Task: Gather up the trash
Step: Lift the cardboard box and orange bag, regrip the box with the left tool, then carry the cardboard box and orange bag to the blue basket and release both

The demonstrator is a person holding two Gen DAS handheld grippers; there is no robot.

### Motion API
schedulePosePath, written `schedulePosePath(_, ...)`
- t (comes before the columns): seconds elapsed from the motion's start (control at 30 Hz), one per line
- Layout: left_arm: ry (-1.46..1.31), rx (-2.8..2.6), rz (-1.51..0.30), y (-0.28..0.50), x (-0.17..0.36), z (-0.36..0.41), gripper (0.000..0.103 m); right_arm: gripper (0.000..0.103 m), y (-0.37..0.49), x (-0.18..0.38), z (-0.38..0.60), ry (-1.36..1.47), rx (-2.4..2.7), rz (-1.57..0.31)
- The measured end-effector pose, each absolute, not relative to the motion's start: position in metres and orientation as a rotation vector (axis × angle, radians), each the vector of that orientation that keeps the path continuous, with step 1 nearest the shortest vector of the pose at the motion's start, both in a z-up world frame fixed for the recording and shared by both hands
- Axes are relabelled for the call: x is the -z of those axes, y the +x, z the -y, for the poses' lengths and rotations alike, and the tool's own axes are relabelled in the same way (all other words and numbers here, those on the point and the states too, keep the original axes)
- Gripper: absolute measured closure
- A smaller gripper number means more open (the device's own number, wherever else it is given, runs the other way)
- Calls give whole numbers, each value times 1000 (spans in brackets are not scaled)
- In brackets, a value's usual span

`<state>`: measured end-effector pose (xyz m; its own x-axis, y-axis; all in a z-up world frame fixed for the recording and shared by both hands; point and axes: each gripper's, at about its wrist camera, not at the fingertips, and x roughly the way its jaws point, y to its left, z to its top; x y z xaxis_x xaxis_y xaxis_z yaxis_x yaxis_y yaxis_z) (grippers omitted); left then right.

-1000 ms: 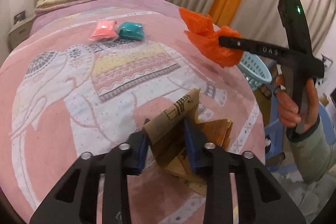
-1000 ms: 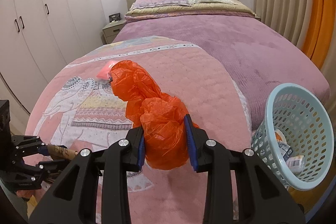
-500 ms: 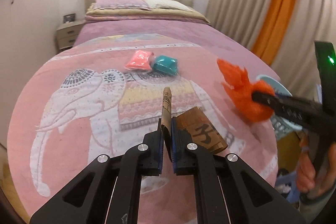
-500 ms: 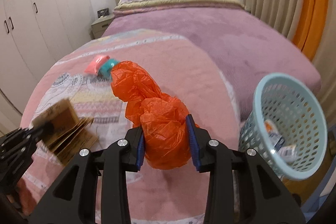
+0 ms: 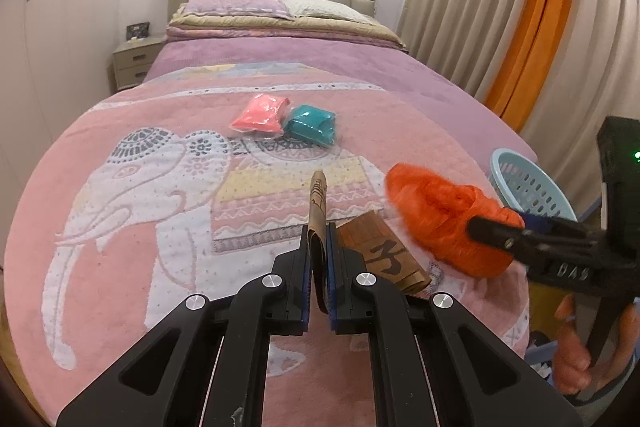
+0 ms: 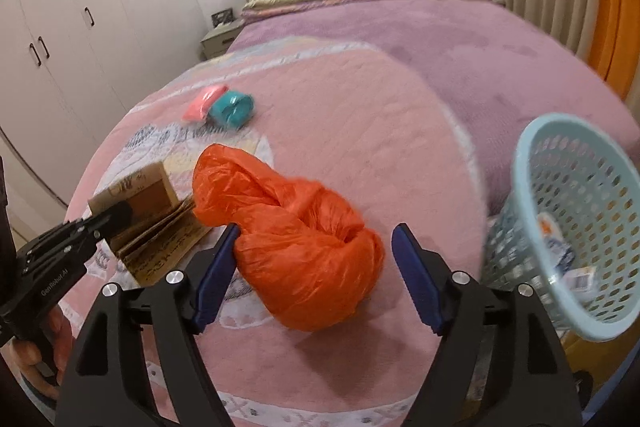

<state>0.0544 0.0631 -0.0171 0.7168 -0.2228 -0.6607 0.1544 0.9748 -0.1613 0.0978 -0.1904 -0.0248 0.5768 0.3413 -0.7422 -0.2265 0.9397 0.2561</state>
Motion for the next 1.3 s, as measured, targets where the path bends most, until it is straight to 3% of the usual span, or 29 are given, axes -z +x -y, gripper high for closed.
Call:
schedulePosePath(0.07, -85, 208, -741, 54, 16, -59, 98, 37, 97, 28, 188, 141, -350, -894)
schedulePosePath(0.13, -88, 214, -733, 54, 12, -57, 98, 52, 95, 26, 189, 134, -352, -880)
schedulePosePath(0.23, -95, 233, -699, 53, 3, -52, 98, 58, 88, 15, 199, 137, -328, -821)
schedulePosePath(0.7, 2, 454, -593, 95, -44, 60, 98, 59, 74, -22, 322, 262, -3, -646)
schedulePosePath(1.1, 45, 714, -680, 147, -26, 200, 98, 57, 79, -3, 443, 456, 325, -690)
schedulePosePath(1.2, 72, 725, -703, 156, -14, 221, 96, 54, 84, 5, 457, 471, 353, -716)
schedulePosePath(1.3, 67, 743, -741, 167, -1, 230, 86, 48, 86, 11, 464, 489, 356, -738)
